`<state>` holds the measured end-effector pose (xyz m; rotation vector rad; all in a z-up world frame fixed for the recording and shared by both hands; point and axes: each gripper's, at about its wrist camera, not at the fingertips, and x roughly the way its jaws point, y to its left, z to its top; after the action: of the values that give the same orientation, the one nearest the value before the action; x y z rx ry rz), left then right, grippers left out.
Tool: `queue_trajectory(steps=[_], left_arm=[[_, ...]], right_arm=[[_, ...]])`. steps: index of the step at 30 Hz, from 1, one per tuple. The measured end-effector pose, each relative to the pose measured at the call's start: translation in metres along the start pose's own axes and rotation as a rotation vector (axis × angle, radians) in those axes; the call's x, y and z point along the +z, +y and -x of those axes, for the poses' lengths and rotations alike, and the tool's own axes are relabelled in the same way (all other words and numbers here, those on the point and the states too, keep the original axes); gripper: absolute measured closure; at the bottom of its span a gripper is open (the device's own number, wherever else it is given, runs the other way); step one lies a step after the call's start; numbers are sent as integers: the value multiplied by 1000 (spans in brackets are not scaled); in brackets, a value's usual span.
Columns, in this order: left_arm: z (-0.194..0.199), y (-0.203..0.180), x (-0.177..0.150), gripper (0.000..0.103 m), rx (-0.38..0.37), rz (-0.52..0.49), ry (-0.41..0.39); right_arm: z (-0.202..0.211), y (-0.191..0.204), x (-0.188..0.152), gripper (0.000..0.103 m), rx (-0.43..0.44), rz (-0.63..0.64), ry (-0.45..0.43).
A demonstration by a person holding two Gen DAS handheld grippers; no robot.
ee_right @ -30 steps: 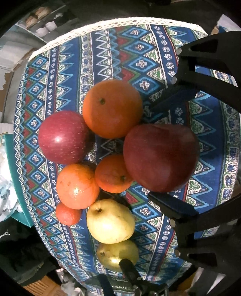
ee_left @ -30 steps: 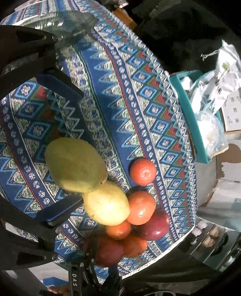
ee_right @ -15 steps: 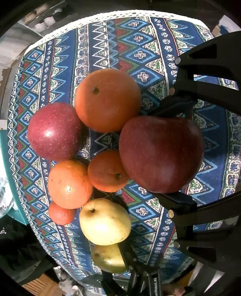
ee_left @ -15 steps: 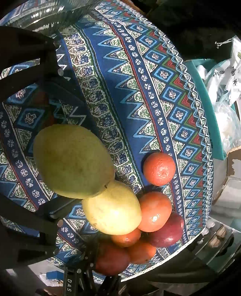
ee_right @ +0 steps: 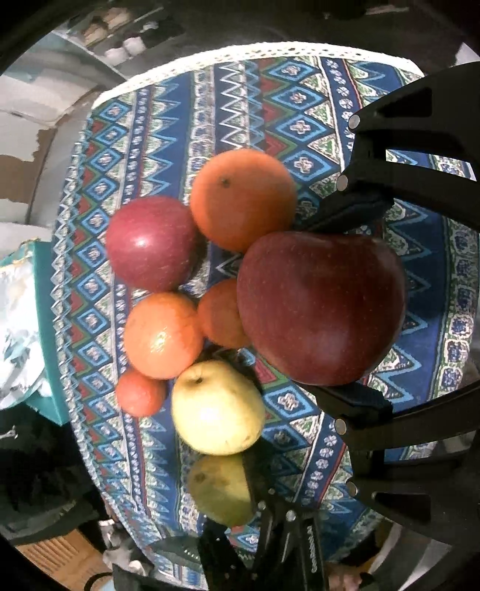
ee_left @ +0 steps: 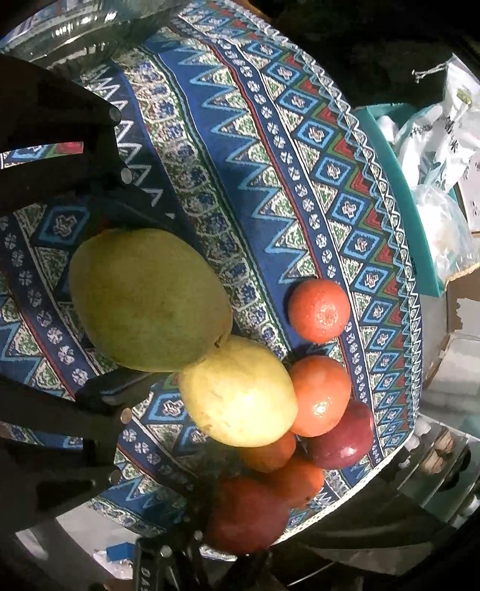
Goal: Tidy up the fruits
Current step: 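Close the left tool on the green pear while the right tool grasps the red apple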
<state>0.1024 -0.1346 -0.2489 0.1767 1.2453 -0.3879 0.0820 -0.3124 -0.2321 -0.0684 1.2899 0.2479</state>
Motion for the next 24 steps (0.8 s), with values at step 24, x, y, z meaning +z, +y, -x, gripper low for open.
queue_trajectory(steps=[24], left_arm=[[96,1,-10,33,82,31,-180]], right_arm=[[84,30,28,33,-35,78,-240]])
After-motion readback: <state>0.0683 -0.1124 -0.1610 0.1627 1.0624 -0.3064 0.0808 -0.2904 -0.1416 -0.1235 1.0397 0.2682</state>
